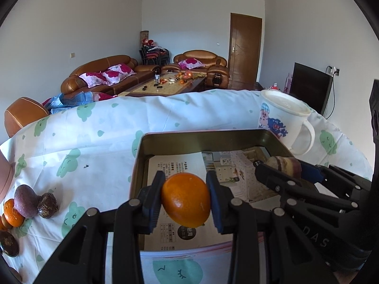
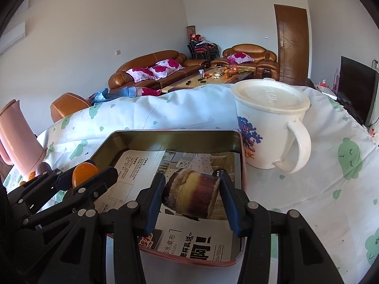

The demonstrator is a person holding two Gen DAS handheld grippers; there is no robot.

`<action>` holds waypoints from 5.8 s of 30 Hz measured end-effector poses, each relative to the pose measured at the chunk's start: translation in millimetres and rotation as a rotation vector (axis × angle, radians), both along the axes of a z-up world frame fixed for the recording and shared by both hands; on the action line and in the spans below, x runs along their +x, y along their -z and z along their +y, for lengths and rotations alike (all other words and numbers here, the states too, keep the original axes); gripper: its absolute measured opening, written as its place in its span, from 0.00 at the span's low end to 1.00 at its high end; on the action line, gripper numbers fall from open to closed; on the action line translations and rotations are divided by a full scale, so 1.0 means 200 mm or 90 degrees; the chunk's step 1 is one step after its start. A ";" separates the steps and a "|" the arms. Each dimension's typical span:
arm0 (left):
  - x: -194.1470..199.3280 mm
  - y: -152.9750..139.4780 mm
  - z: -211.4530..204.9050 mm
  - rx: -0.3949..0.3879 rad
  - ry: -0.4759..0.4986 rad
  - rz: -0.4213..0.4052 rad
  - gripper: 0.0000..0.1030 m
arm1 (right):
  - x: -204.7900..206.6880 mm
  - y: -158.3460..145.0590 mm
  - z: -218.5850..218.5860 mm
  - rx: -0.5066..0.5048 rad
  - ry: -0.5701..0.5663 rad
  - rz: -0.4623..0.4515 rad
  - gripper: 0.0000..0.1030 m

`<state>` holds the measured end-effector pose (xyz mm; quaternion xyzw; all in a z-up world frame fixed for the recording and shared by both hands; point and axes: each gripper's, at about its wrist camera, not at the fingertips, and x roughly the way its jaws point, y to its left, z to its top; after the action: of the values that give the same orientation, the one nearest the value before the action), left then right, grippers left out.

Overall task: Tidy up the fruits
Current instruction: 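Carry the orange and sugarcane piece with both tools over the tin box, then open both tools to drop the orange and sugarcane piece into the box, then move both tools back toward the fruit row beside the kettle, then grasp a small brown round fruit with the right tool while the left grasps a sugarcane piece, then carry the small fruit and sugarcane piece with both tools over the tin box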

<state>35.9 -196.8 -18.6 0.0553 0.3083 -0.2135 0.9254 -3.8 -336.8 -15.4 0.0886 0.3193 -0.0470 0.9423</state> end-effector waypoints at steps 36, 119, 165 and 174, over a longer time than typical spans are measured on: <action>-0.17 -0.10 0.30 0.037 -0.197 -0.177 1.00 | -0.29 -0.21 0.07 -0.109 0.110 -0.299 0.96; -0.32 0.03 1.81 0.088 -0.350 -0.020 1.00 | 0.00 0.17 1.82 -0.071 -0.472 0.122 0.34; -0.18 0.06 1.59 -0.027 -0.256 0.049 0.39 | -0.04 -0.04 1.35 0.068 -0.394 -0.074 0.26; -0.25 -0.01 1.47 -0.042 -0.245 -0.009 0.39 | -0.09 -0.11 1.29 0.060 -0.382 -0.145 0.26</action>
<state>-14.3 97.6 -17.4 -0.0333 0.2996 -0.0420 0.9526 -22.6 -78.3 6.7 0.0389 0.2252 0.2581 0.9387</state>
